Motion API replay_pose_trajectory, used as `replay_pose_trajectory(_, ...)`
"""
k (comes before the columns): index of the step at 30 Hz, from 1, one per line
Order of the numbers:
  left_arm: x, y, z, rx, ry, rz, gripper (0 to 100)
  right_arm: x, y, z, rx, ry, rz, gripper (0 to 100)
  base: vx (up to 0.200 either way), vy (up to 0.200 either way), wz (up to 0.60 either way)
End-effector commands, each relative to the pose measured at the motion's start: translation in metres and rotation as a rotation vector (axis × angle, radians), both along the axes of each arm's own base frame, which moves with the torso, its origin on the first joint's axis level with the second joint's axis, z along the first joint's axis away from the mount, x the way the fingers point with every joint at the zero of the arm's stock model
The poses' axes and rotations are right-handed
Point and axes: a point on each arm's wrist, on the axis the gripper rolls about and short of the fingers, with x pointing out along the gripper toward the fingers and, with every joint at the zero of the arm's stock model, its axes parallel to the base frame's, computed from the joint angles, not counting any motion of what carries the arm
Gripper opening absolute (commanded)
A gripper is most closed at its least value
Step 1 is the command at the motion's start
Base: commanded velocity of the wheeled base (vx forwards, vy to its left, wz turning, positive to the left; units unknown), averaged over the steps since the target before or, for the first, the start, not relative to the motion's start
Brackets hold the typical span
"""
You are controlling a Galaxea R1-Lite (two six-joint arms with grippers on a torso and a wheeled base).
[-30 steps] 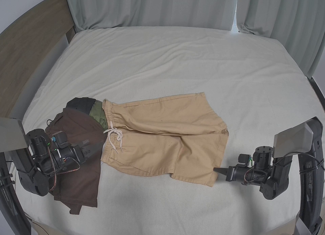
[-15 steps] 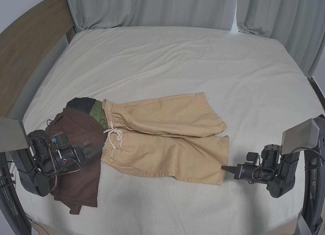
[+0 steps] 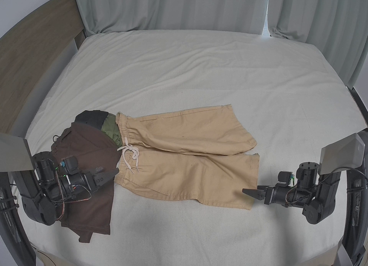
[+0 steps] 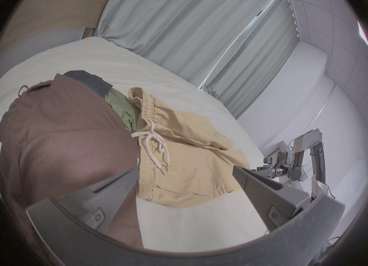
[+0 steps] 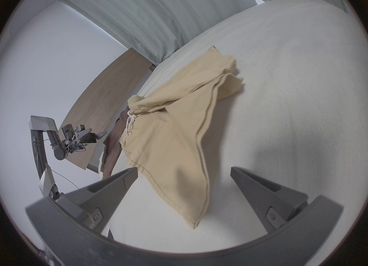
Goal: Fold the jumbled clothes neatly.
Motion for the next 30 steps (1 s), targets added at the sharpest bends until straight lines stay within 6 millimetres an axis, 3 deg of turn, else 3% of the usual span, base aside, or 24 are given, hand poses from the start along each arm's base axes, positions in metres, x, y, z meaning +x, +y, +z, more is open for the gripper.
replay_pose_trajectory(1, -0.004, 0.0, -0.005, -0.003, 0.027, -0.005, 100, -0.001, 0.003, 0.007, 0.001, -0.02, 0.006, 100, 0.0, 0.0, 0.0)
replay_pose_trajectory(11, -0.002, -0.002, -0.024, -0.001, 0.091, -0.006, 100, 0.0, 0.002, 0.005, -0.028, -0.05, 0.02, 100, 0.0, 0.0, 0.0)
replay_pose_trajectory(30, 0.021, -0.004, -0.063, 0.01, 0.152, 0.019, 100, 0.002, 0.0, 0.007, -0.028, -0.059, 0.014, 100, 0.0, 0.0, 0.0)
